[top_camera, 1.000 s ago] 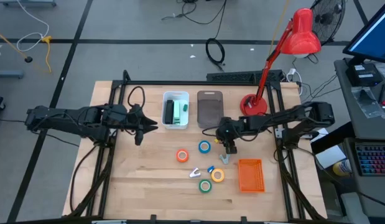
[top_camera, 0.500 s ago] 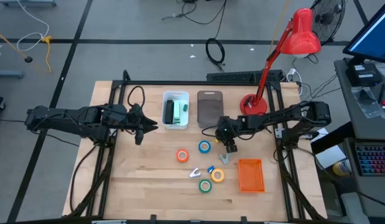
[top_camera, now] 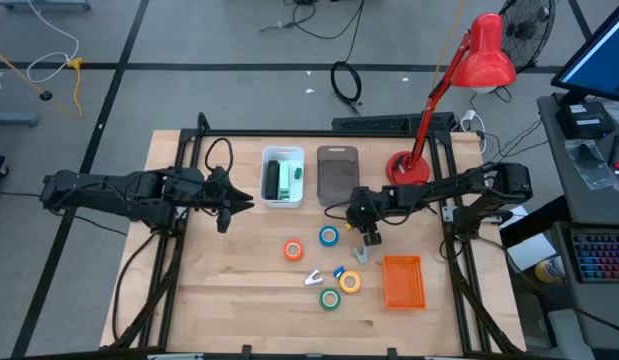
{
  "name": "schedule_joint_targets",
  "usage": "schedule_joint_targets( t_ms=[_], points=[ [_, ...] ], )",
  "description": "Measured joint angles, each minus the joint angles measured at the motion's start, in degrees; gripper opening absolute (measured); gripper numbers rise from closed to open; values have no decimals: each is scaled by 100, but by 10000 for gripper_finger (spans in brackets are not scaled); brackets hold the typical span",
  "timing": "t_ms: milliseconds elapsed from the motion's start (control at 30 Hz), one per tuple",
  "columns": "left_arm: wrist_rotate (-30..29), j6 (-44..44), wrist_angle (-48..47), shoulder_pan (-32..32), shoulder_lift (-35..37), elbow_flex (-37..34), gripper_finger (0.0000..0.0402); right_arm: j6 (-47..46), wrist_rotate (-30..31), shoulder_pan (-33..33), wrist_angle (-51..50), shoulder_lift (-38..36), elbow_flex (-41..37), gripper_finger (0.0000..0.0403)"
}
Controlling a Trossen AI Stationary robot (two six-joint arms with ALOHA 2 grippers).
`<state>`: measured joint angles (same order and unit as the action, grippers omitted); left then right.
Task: Pick and place Stapler, Stapler remover, tape
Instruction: Put the yellow stapler into the white bin
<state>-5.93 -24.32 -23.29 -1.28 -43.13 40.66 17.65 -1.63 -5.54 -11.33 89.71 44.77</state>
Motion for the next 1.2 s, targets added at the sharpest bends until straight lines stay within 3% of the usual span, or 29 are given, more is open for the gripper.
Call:
schedule_joint_targets(
  t_ms=[533, 833, 1200],
  points=[
    [0, 17, 0, 0, 0, 0, 108, -66, -17, 2, -2, 0, 0, 72],
    [4, -36, 36, 0, 0, 0, 108, -243, -17, 2, -18, 0, 0, 73],
    [0, -201, 952, 0, -35, 0, 108, -742, -21, 250, -468, -533, 190, 72]
  ],
)
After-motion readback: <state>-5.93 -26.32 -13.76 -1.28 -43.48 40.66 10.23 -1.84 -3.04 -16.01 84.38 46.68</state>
